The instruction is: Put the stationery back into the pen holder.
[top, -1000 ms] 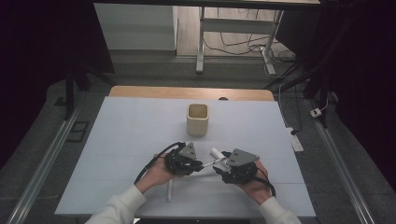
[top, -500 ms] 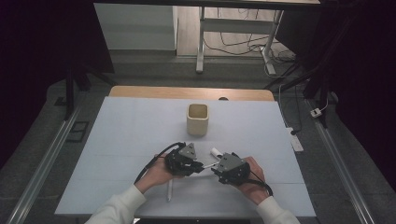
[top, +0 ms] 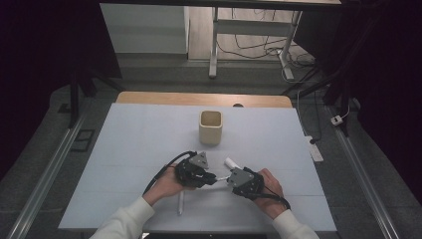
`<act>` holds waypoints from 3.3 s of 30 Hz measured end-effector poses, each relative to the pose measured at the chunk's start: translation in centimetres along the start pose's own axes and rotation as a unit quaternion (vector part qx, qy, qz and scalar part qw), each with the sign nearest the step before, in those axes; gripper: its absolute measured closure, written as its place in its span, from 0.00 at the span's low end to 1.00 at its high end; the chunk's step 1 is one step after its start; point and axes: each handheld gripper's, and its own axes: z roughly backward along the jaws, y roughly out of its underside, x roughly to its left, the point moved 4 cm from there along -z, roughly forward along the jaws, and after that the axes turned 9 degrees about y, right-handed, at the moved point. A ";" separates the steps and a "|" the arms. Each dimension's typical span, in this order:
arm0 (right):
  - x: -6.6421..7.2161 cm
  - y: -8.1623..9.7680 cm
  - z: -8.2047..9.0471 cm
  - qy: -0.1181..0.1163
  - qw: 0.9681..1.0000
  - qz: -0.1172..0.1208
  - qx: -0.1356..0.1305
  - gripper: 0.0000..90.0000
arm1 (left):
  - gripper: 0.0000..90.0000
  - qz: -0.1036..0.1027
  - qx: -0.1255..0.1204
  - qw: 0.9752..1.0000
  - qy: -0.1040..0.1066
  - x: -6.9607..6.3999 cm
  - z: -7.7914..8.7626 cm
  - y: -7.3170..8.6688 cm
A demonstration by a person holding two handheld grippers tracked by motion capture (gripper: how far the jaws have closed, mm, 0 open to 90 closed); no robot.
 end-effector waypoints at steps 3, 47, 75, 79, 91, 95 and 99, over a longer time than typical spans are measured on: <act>0.3 0.0 0.0 0.003 1.000 0.019 -0.001 0.74 | 0.88 -0.005 -0.005 1.000 -0.003 -0.1 0.1 -0.1; -1.4 0.1 1.4 -0.027 0.986 -0.133 -0.094 0.87 | 0.39 0.034 -0.145 0.986 -0.070 0.8 2.3 -0.8; 0.1 -0.2 0.4 -0.044 0.990 -0.111 -0.073 0.86 | 0.83 0.028 -0.157 0.987 -0.001 0.3 1.9 -1.0; 0.3 -0.2 0.3 -0.040 0.991 -0.103 -0.071 0.86 | 0.87 0.025 -0.149 0.988 0.011 0.0 1.8 -1.1; 0.3 -0.2 0.3 -0.042 0.991 -0.104 -0.078 0.85 | 0.87 0.020 -0.147 0.989 0.007 -0.2 2.0 -1.2; 0.3 -0.1 0.3 -0.045 0.990 -0.104 -0.078 0.85 | 0.87 0.020 -0.147 0.989 0.007 -0.3 2.1 -1.3; 0.2 -0.1 0.3 -0.042 0.990 -0.108 -0.082 0.84 | 0.87 0.019 -0.147 0.989 0.005 -0.3 2.1 -1.3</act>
